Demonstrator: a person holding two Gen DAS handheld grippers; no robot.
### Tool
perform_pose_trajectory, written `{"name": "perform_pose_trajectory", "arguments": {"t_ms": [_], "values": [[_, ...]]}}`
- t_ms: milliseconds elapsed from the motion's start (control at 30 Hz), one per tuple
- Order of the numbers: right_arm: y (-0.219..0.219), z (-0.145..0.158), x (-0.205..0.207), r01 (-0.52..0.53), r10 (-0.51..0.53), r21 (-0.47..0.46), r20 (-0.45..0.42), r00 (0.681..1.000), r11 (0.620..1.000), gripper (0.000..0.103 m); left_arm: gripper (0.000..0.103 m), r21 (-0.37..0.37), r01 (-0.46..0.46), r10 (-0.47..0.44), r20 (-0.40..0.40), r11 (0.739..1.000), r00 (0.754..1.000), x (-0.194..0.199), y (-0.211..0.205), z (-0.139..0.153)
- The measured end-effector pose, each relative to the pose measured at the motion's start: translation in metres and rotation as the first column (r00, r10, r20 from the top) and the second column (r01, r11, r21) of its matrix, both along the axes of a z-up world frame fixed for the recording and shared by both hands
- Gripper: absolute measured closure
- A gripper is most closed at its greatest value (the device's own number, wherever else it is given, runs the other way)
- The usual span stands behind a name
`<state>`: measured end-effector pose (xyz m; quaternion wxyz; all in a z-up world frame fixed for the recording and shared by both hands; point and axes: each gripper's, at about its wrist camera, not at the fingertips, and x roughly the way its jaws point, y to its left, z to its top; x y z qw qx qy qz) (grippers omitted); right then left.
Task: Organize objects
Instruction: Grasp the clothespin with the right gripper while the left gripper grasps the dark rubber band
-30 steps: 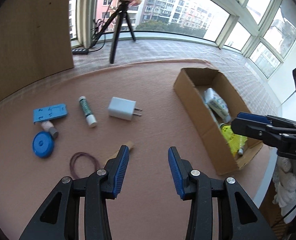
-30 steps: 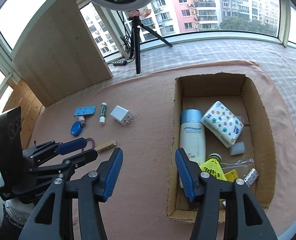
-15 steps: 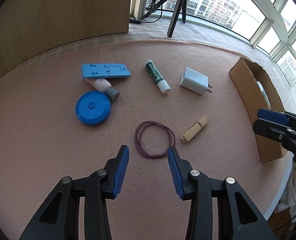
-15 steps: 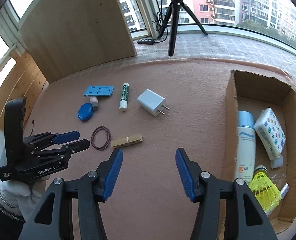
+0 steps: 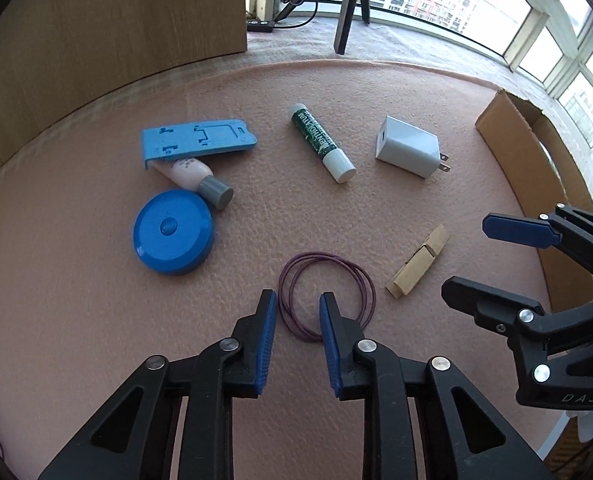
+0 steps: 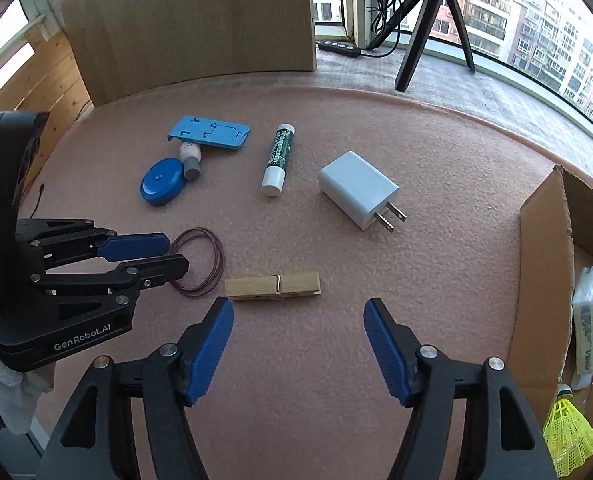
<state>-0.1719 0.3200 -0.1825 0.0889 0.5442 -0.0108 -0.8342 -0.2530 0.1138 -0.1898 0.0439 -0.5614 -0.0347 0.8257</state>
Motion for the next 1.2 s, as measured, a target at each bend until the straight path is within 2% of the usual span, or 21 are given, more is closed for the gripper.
{"name": "perform_pose_trajectory", "arguments": {"t_ms": [67, 100, 133, 233, 533, 933, 967, 1033, 1100, 1133, 1167, 1200], "values": [[-0.001, -0.002, -0.003, -0.005, 0.005, 0.001, 0.003, 1.0, 1.0, 0.039, 0.089, -0.011, 0.001, -0.001, -0.001, 1.0, 1.0, -0.002, 0.002, -0.001], [-0.002, -0.004, -0.004, -0.009, 0.009, 0.002, 0.004, 1.0, 1.0, 0.039, 0.097, -0.007, -0.001, 0.001, -0.002, 1.0, 1.0, -0.002, 0.002, -0.001], [-0.004, -0.005, -0.005, -0.013, 0.013, 0.004, 0.006, 1.0, 1.0, 0.038, 0.099, -0.008, 0.002, -0.002, -0.001, 1.0, 1.0, -0.003, 0.003, -0.001], [-0.007, -0.009, -0.007, -0.028, 0.027, 0.017, 0.009, 1.0, 0.999, 0.038, 0.099, -0.048, 0.019, -0.02, -0.017, 0.999, 1.0, -0.003, 0.008, -0.002], [-0.021, -0.016, -0.01, -0.071, 0.072, 0.096, -0.007, 0.997, 0.993, 0.036, 0.099, -0.057, -0.01, 0.008, -0.023, 0.998, 1.0, -0.001, -0.006, -0.004], [-0.045, -0.023, -0.018, -0.123, 0.127, 0.193, -0.01, 0.992, 0.974, 0.037, 0.099, -0.018, -0.054, 0.053, -0.03, 0.998, 0.998, 0.008, -0.02, -0.004], [-0.045, -0.023, -0.018, -0.122, 0.126, 0.191, -0.008, 0.992, 0.974, 0.04, 0.099, -0.014, -0.057, 0.057, -0.03, 0.998, 0.998, 0.009, -0.021, -0.004], [-0.044, -0.021, -0.017, -0.125, 0.128, 0.171, -0.006, 0.992, 0.977, 0.054, 0.099, -0.012, -0.062, 0.062, -0.032, 0.998, 0.998, 0.012, -0.02, -0.004], [-0.044, -0.019, -0.015, -0.124, 0.127, 0.155, -0.003, 0.992, 0.98, 0.074, 0.099, -0.002, -0.06, 0.06, -0.033, 0.998, 0.998, 0.014, -0.019, -0.003], [-0.044, -0.018, -0.015, -0.127, 0.129, 0.155, -0.004, 0.992, 0.98, 0.075, 0.099, 0.0, -0.058, 0.058, -0.034, 0.998, 0.998, 0.016, -0.018, -0.002], [-0.045, -0.017, -0.013, -0.13, 0.132, 0.158, -0.004, 0.991, 0.979, 0.085, 0.099, 0.001, -0.057, 0.057, -0.036, 0.998, 0.998, 0.018, -0.017, -0.001], [-0.046, -0.016, -0.012, -0.132, 0.135, 0.163, -0.003, 0.991, 0.978, 0.092, 0.099, 0.003, -0.057, 0.057, -0.038, 0.998, 0.998, 0.02, -0.017, 0.0]]}}
